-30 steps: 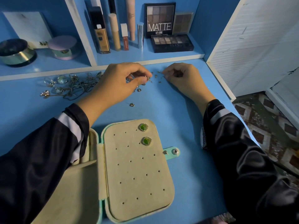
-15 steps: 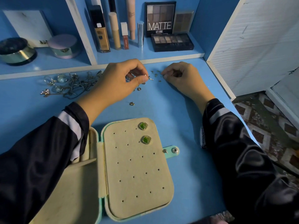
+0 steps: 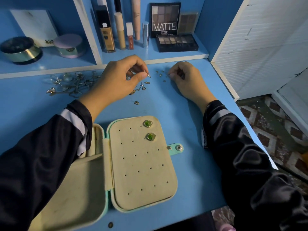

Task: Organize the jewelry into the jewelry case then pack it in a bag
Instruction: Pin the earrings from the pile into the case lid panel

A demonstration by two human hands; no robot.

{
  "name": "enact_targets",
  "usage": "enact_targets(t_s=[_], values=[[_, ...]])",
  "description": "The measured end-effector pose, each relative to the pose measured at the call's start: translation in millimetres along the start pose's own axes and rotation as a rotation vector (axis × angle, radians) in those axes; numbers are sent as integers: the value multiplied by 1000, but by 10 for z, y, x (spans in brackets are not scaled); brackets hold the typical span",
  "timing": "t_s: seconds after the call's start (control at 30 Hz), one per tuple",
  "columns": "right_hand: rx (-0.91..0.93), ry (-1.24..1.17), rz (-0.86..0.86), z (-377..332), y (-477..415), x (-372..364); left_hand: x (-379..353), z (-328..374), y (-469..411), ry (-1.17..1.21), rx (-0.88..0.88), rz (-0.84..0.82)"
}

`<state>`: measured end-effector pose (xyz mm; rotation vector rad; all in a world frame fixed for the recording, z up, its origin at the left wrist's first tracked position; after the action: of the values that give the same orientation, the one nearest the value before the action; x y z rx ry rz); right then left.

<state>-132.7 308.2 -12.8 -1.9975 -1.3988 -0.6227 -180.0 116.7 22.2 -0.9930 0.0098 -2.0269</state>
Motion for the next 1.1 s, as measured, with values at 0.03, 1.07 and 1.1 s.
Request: enact_targets(t_s=[0.03,1.07,1.1], values=[[-13,-26,9,-11,25,15,25,0,19,11,6,12],[-98,-464,-16,-569,1913,-97,1,611,1423,297,198,-63],[-92,-474,-15,-583,1939,-95,-8,626,1444,281,201,-60]])
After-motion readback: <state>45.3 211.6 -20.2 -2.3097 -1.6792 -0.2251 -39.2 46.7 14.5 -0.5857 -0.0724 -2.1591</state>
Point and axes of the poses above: each hand's wrist, its own y-axis away from the middle knuckle, its own x-axis out of the back of the hand, z = x × y, the point moved 7 cm from there along -y, towards the middle knuckle, and after that the axes turned 1 degree about -z, right-handed, at the moved point
